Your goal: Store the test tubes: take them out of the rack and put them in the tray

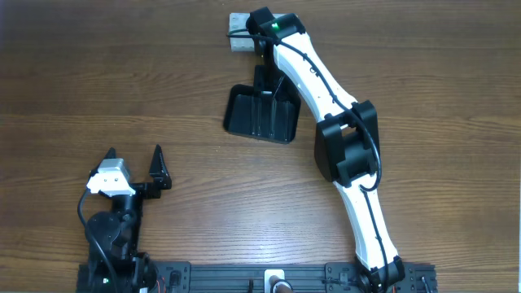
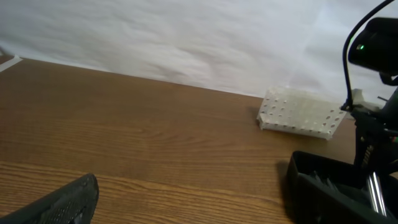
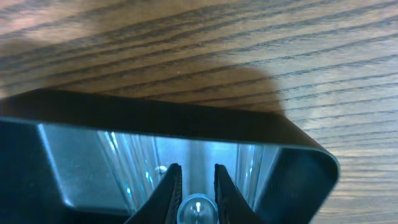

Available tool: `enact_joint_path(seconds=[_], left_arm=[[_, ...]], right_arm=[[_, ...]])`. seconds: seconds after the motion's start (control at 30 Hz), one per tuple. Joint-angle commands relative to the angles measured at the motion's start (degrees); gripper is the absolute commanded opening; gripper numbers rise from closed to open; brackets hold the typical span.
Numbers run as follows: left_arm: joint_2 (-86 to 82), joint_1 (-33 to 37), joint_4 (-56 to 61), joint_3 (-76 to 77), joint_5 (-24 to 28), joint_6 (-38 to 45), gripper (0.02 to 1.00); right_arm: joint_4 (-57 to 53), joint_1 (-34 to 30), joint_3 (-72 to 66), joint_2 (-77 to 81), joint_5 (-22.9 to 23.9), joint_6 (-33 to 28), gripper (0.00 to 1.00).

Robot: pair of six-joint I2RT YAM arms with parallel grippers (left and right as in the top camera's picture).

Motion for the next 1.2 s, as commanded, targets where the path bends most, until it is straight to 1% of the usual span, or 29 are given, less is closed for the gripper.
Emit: enact_joint_path(seconds=[0.03,0.5,0.57,0.63,0.83,1.0,1.2], left_arm=[[-0.48,-0.17,-0.22,-0.24,0.76,1.03,0.996],[-0.48,-0.17,-0.22,-0.26,0.76,1.03,0.998],[-0.48,-0.17,-0.2,-0.26,0.76,1.03,0.998],[-0.48,-0.17,-0.2,-0.26,0.76,1.03,1.0],[-0.48,-0.17,-0.22,-0.26,0.76,1.03,0.996],[-0.48,-0.17,-0.22,-0.26,0.76,1.03,0.998],[-0.48,-0.17,-0.22,-0.26,0.76,1.05,0.998]], right_arm=[[0.26,0.74,-0.48,1.77,-0.26,0.63,0.034],[1.31,1.4,-0.52,4.17,-0.24,0.61,0.042],[1.53,1.49,-0.52,4.22,-0.24,0.61,0.066],[1.62,1.53,-0.52,4.22,-0.24,0.61,0.115],[1.44,1.57,-0.5,4.17,-0.24,0.59,0.198],[1.22,1.57,-0.17,3.48,-0.24,0.57,0.246],[-2.73,1.07,4.83,2.95,-0.24,-0.55,0.279]])
